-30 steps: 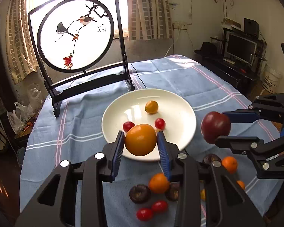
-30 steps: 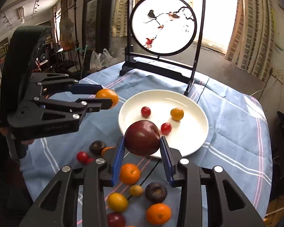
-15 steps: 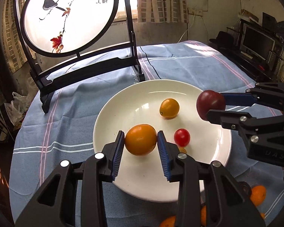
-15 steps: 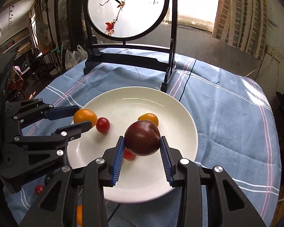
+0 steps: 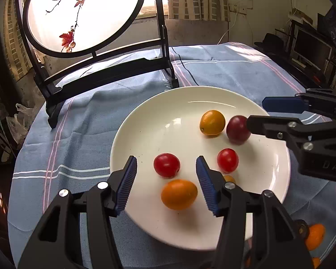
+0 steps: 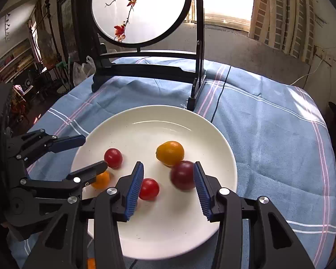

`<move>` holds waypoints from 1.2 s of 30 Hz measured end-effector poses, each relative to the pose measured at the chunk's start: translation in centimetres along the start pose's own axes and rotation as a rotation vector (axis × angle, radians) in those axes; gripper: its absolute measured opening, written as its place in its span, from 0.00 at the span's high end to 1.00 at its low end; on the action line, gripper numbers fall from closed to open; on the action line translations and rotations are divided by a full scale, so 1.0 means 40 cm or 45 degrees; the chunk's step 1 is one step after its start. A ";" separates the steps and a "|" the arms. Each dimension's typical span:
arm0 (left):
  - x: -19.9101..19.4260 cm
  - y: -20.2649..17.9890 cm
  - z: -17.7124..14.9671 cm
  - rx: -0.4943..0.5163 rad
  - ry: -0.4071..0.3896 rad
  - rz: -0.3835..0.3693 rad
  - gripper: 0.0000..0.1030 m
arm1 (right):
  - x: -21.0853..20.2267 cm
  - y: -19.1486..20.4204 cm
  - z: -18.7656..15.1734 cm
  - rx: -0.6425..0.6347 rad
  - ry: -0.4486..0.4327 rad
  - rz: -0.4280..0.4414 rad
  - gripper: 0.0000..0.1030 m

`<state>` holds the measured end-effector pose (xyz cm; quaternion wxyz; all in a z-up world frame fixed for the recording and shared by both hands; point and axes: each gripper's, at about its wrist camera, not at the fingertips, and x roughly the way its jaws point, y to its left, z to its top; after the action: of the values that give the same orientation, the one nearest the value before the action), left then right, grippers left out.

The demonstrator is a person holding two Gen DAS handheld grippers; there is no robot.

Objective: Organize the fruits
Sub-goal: 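Place the orange tomato on the plate with the left tool while the right tool places the plum, then grasp a dark red plum with the left tool while the right tool grasps an orange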

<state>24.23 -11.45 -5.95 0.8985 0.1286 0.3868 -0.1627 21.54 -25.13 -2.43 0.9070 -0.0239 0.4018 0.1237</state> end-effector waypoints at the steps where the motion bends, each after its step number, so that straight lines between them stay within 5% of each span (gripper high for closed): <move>1: -0.008 0.001 -0.001 -0.001 -0.004 0.002 0.48 | -0.017 0.003 -0.001 -0.003 -0.010 0.003 0.55; 10: -0.151 0.018 -0.068 0.007 -0.080 0.020 0.40 | -0.203 0.068 -0.107 -0.110 -0.063 0.009 0.49; 17: -0.282 0.021 -0.206 0.052 -0.090 -0.002 0.36 | -0.359 0.130 -0.303 -0.205 -0.047 0.041 0.48; 23: -0.326 0.014 -0.344 0.139 -0.010 -0.047 0.35 | -0.384 0.182 -0.479 -0.336 0.069 0.049 0.48; 32: -0.352 -0.125 -0.442 0.284 0.085 -0.283 0.35 | -0.303 0.156 -0.558 -0.301 0.216 0.053 0.49; 34: -0.365 -0.186 -0.446 0.325 0.085 -0.365 0.35 | -0.290 0.162 -0.565 -0.313 0.228 0.073 0.61; 36: -0.372 -0.244 -0.447 0.355 0.087 -0.420 0.35 | -0.291 0.160 -0.568 -0.309 0.214 0.072 0.63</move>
<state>-0.91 -11.14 -7.94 0.8196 0.1922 0.4067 -0.3549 -3.98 -24.54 -8.87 0.8568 -0.1324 0.4590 0.1944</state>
